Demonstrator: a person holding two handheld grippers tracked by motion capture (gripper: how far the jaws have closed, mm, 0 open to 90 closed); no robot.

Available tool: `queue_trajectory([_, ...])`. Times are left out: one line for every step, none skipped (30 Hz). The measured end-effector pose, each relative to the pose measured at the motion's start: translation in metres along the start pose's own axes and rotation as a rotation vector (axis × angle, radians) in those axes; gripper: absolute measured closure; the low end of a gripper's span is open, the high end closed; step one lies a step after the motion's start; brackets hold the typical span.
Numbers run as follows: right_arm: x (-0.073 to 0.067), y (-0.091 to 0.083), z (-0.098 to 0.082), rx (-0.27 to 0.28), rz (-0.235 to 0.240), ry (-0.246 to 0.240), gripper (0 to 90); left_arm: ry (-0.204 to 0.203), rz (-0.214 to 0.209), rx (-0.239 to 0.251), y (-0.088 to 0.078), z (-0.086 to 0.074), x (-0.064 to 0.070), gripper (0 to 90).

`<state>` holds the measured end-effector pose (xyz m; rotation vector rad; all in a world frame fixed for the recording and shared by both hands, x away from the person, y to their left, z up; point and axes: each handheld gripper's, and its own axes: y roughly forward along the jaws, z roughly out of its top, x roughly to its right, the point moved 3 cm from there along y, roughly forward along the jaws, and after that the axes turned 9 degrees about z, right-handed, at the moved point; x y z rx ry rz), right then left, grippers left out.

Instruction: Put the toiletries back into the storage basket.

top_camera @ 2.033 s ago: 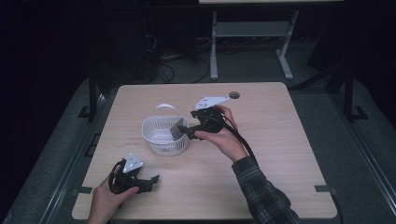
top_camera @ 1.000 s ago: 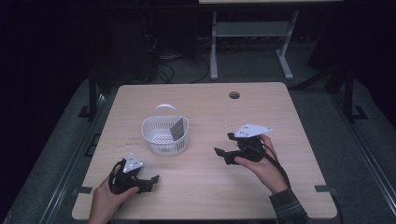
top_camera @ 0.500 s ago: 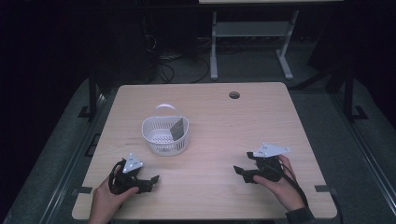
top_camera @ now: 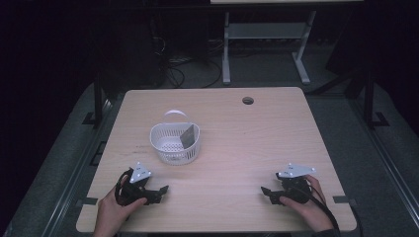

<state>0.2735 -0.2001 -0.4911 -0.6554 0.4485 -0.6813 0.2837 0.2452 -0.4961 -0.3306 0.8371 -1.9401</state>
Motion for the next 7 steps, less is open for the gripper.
queue_trajectory([0.0, 0.0, 0.0, 0.0, 0.0, 0.0, 22.9, 0.0, 0.0, 0.0, 0.0, 0.0, 0.0, 12.9])
queue_trajectory([0.0009, 0.0018, -0.0019, -0.01, -0.004, 0.002, 22.4, 0.0, 0.0, 0.0, 0.0, 0.0, 0.0, 12.9])
queue_trajectory([0.0012, 0.0022, -0.0024, -0.014, -0.004, 0.001, 22.2, 0.0, 0.0, 0.0, 0.0, 0.0, 0.0, 12.9])
queue_trajectory([0.0014, 0.0027, -0.0031, -0.018, -0.005, 0.002, 22.0, 0.001, 0.0, 0.0, 0.0, 0.0, 0.0, 12.9])
queue_trajectory([0.0018, 0.0034, -0.0037, -0.019, -0.005, 0.005, 21.6, 0.0, 0.0, 0.001, 0.0, 0.0, 0.0001, 12.9])
queue_trajectory([0.002, 0.0037, -0.0041, -0.015, -0.006, 0.003, 21.6, 0.001, -0.001, 0.0, 0.0, 0.0, 0.0, 12.9])
queue_trajectory([0.002, 0.0037, -0.0041, -0.015, -0.006, 0.003, 21.6, 0.001, -0.001, 0.0, 0.0, 0.0, 0.0, 12.9])
